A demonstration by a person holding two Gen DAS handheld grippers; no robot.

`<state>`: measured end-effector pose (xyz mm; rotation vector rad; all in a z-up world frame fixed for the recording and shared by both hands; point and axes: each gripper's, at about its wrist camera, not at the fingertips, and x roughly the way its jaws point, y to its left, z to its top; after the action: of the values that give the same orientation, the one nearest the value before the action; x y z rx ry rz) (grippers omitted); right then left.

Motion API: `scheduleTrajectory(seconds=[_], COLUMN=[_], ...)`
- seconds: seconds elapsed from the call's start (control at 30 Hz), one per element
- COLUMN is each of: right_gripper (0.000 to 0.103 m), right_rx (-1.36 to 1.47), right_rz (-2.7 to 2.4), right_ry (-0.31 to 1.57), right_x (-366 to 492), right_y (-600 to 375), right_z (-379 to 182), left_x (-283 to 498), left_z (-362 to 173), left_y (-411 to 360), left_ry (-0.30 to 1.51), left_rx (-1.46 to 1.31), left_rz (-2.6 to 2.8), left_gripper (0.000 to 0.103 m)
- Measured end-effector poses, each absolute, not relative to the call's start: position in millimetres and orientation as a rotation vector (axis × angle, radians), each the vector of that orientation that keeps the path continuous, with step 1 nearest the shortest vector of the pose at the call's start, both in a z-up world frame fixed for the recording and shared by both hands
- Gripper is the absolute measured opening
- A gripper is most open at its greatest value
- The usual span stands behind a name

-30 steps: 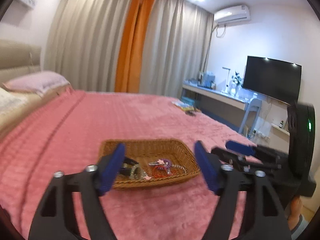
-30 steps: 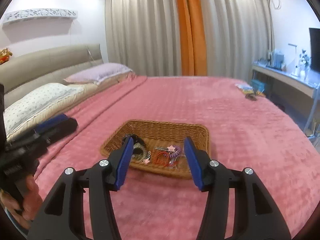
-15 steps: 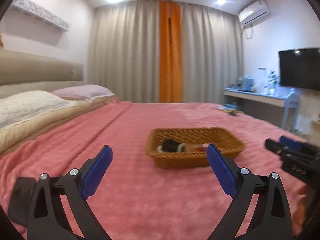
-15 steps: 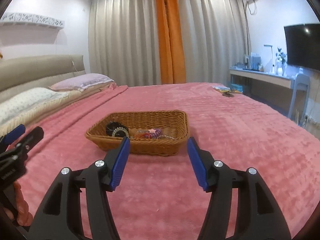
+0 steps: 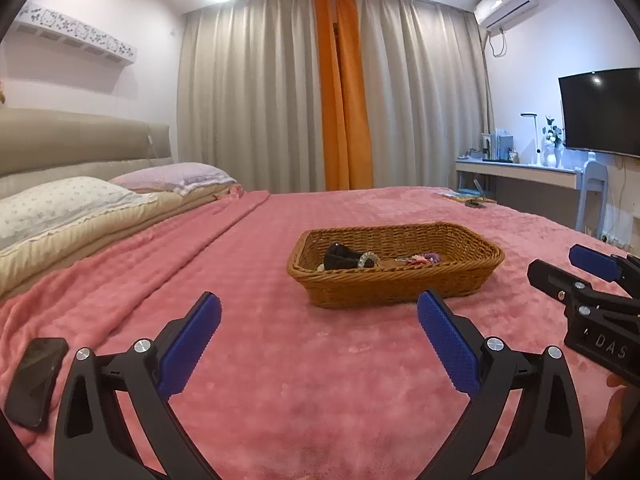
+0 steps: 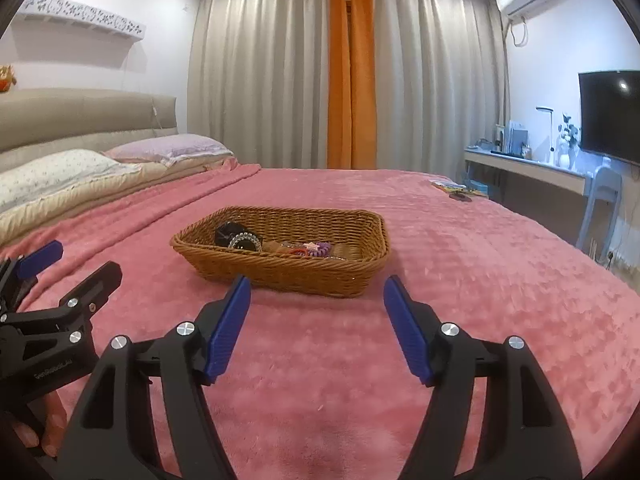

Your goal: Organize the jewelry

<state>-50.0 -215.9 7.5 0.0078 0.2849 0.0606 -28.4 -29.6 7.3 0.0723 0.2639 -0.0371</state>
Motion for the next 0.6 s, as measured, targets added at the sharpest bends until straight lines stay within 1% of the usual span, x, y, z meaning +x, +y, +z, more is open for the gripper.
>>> scheduleTrajectory(seconds=[0.6], right_gripper=[0.067], right_rx=[0.006], right_rz=[0.046], right_ry=[0.297], right_x=[-48.0], right_y=[-214.7], right_z=[4.7], left_x=[-25.6], left_z=[6.2], left_y=[-22.1], left_ry=[0.288], left_rx=[0.023], left_rz=[-0.029], left_gripper=[0.095])
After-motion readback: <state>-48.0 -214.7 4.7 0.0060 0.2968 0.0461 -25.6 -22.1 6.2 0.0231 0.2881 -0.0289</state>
